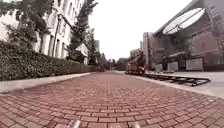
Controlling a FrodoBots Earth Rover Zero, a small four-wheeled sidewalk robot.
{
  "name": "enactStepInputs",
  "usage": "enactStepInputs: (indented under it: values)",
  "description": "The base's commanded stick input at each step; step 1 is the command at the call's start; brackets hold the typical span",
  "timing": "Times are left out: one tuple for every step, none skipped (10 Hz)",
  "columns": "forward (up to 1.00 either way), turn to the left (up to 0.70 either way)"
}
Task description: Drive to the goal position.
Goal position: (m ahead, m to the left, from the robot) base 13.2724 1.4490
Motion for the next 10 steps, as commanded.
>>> enactStepInputs:
  values:
    - [0.7,-0.04]
    - [0.7,0.0]
    - [0.7,0.0]
    - [0.7,-0.03]
    - [0.7,-0.08]
    - [0.7,0.0]
    - [0.7,0.0]
    - [0.7,0.0]
    - [0.7,0.0]
    - [0.7,0.0]
